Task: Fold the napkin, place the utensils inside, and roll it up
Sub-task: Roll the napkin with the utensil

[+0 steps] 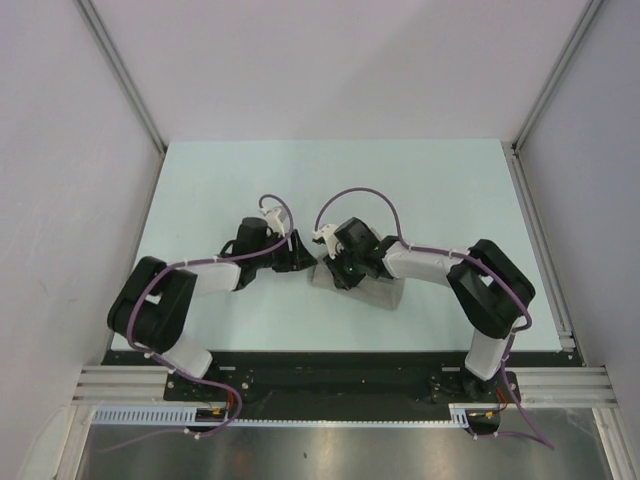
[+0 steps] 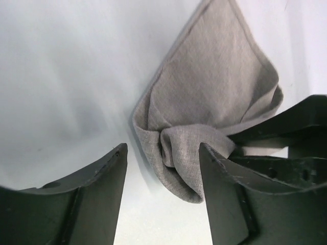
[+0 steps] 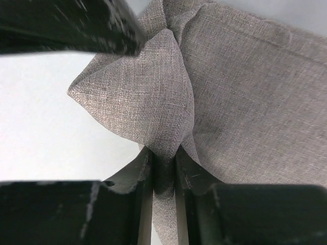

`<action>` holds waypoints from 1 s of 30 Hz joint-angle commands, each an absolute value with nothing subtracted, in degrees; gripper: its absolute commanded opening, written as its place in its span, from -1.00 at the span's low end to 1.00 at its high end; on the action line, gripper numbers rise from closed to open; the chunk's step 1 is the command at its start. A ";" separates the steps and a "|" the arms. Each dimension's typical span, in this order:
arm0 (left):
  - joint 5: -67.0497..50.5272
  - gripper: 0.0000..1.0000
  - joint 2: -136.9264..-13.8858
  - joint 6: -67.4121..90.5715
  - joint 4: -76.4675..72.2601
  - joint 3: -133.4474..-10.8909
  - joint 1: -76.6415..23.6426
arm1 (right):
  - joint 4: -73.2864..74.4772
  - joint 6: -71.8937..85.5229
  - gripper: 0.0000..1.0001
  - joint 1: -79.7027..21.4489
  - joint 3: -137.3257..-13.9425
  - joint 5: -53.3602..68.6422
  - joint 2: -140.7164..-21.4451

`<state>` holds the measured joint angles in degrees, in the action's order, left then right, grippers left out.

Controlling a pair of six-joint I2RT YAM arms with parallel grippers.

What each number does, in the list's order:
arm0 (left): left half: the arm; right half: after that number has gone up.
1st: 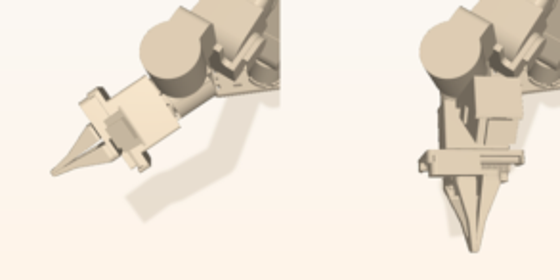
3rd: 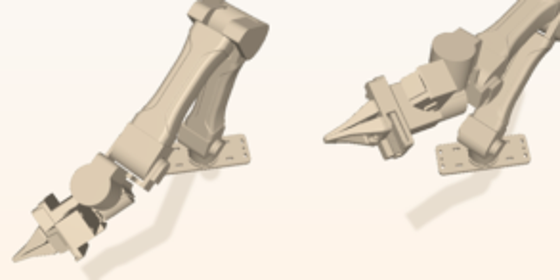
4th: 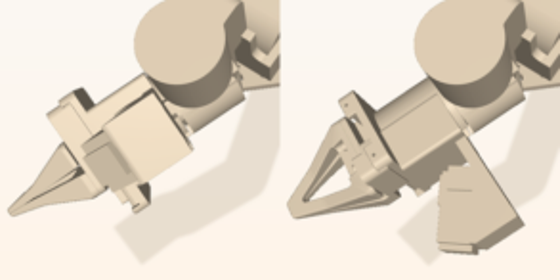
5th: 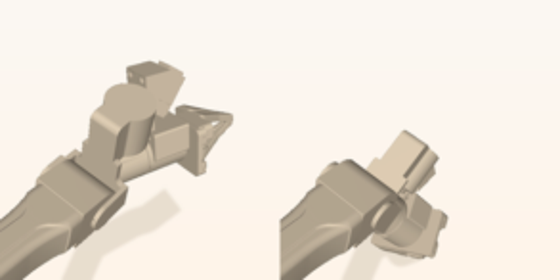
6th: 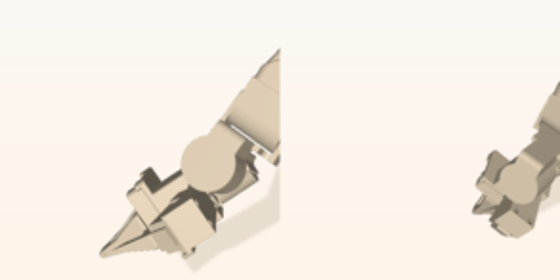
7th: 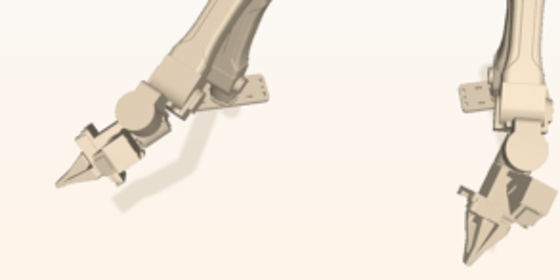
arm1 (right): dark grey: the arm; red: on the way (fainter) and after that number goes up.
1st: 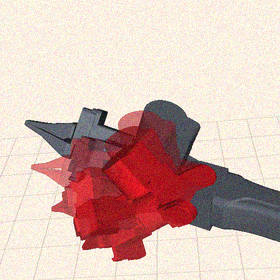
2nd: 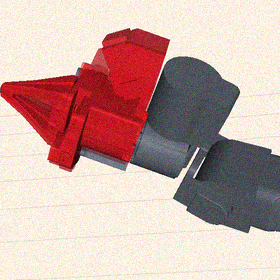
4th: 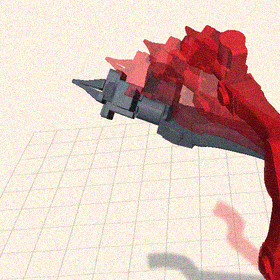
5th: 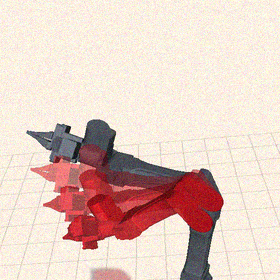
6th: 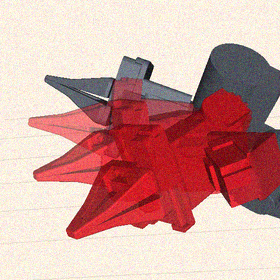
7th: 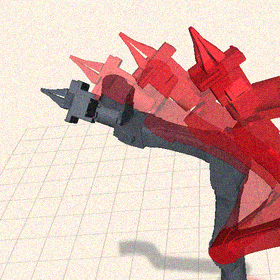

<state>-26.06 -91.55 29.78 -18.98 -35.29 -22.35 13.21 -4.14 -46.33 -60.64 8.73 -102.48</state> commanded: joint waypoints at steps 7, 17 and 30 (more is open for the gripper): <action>-21.26 0.31 -78.14 26.55 -25.21 -27.43 -22.23 | 29.78 3.08 -0.69 -43.33 -64.77 29.96 -105.64; -29.70 0.30 -79.27 24.17 -32.52 -24.96 -29.17 | 32.43 4.22 -0.70 -37.18 -69.70 37.79 -113.02; -29.18 -0.13 -86.31 26.01 -35.60 -26.45 -33.05 | 31.03 4.75 -0.72 -33.66 -70.75 39.37 -117.60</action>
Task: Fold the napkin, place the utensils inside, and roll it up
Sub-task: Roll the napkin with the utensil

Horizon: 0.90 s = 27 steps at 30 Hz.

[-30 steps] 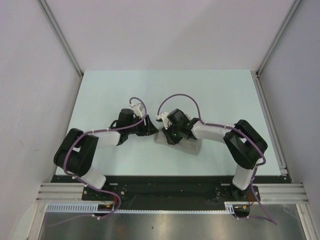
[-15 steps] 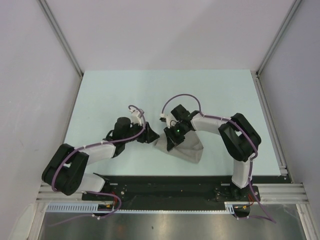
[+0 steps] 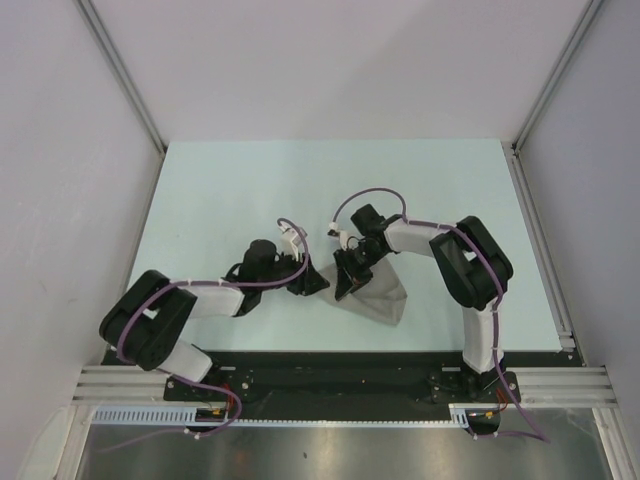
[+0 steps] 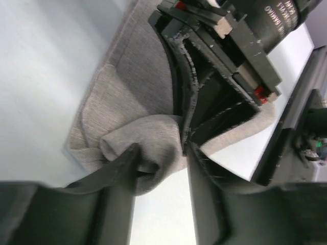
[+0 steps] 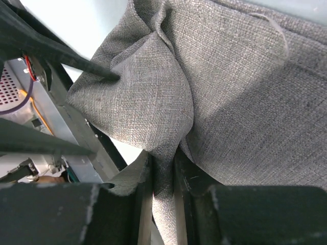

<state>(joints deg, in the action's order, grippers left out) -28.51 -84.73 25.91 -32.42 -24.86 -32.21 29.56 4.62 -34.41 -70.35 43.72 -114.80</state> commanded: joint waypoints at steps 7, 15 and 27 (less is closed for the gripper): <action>-22.50 -0.81 -88.68 25.84 -29.01 -29.26 -33.13 | 30.24 5.62 -0.30 -31.91 -70.23 39.55 -115.93; -22.42 -1.00 -92.37 26.37 -25.49 -32.87 -33.13 | 30.67 6.33 0.28 -30.41 -67.68 36.04 -106.02; -21.36 -1.00 -94.30 27.16 -23.82 -34.63 -32.87 | 31.20 6.50 0.80 -36.02 -53.88 18.20 -82.45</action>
